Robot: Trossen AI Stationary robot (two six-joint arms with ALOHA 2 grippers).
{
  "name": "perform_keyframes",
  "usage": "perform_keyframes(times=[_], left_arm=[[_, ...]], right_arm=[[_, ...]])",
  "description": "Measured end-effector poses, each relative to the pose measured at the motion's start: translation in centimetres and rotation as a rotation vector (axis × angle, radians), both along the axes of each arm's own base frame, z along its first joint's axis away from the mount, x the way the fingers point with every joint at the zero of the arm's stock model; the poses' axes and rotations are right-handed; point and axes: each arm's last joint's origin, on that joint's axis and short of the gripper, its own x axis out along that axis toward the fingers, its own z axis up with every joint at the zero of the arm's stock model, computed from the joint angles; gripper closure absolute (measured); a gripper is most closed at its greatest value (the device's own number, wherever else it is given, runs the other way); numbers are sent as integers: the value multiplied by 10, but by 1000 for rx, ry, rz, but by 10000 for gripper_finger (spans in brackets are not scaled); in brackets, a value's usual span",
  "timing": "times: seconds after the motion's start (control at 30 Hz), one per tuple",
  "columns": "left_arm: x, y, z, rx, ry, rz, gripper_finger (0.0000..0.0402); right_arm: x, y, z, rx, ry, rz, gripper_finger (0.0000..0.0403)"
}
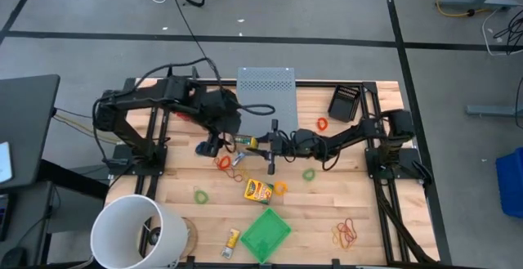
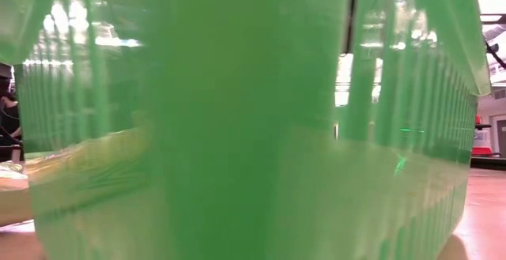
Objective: Pick & Place Office Desk Supplies
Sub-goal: Put the yellow crayon box into the red basket
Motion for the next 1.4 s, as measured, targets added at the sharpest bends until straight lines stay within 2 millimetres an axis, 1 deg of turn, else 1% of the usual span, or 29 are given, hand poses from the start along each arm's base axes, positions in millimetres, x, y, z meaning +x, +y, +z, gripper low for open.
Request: perform_keyframes(times=[0.07,0.17,0.47,0.67,0.83,0.93,1.07,1.17,1.33,1.4], left_arm=[[7,-4,-5,17,5,-16,153],[15,-7,-12,23,33,-32,153],[30,-7,-25,22,66,-33,153],[40,-3,-34,22,82,-19,155],[42,0,-35,53,79,-11,165],[42,2,-35,71,74,1,182],[42,3,-35,70,76,7,215],[42,3,-35,71,76,-4,248],[42,4,-35,83,76,-12,317],[42,4,-34,86,75,-13,328]], right_arm=[[2,0,-7,3,-15,5,295],[3,1,-11,4,-31,6,295],[3,0,-10,2,-37,10,295],[3,1,-10,0,-38,18,295],[3,2,-10,2,-39,31,295],[3,2,-10,3,-40,27,295],[3,1,-10,3,-41,22,295],[3,1,-10,3,-44,22,295],[3,1,-9,3,-44,23,295],[3,1,-9,3,-44,23,295]])
